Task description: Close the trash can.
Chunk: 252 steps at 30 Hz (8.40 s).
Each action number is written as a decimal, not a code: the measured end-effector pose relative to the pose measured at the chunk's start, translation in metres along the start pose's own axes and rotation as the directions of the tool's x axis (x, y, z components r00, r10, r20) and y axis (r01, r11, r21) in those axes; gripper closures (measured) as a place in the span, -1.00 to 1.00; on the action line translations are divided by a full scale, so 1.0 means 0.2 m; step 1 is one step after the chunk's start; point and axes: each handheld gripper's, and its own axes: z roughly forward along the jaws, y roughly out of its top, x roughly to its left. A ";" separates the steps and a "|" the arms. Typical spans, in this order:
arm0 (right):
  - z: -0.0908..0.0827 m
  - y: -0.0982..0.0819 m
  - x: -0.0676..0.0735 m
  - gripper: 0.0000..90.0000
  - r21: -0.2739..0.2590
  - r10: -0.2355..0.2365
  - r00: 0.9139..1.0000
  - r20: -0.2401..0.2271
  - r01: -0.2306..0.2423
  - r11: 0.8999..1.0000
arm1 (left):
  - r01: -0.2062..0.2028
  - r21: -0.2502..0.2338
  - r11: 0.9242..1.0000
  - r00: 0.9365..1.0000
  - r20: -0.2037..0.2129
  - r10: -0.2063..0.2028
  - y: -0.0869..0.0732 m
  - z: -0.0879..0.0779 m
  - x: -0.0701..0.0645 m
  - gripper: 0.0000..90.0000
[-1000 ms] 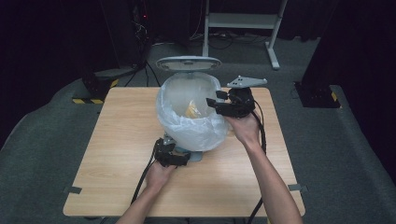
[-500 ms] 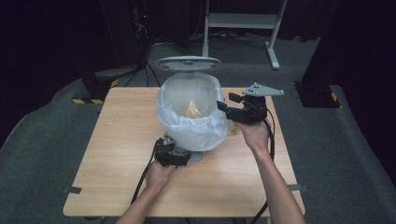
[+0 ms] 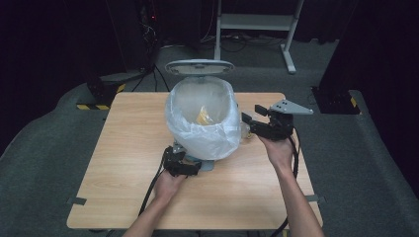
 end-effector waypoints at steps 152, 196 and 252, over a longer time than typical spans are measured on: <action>0.74 -0.68 -0.35 0.51 0.395 0.066 0.938 0.340 -0.206 0.895 | 0.006 -0.002 1.000 1.000 0.002 -0.006 0.00 0.00 0.00 -0.98; 0.45 -0.64 -0.30 0.95 0.341 0.101 0.962 0.253 -0.186 0.922 | 0.000 0.004 1.000 1.000 0.000 0.000 0.00 0.00 0.00 -0.99; 0.03 -0.55 -0.25 0.95 0.270 0.159 0.973 0.167 -0.200 0.942 | 0.010 -0.001 1.000 1.000 -0.001 -0.010 0.00 0.00 0.00 -0.99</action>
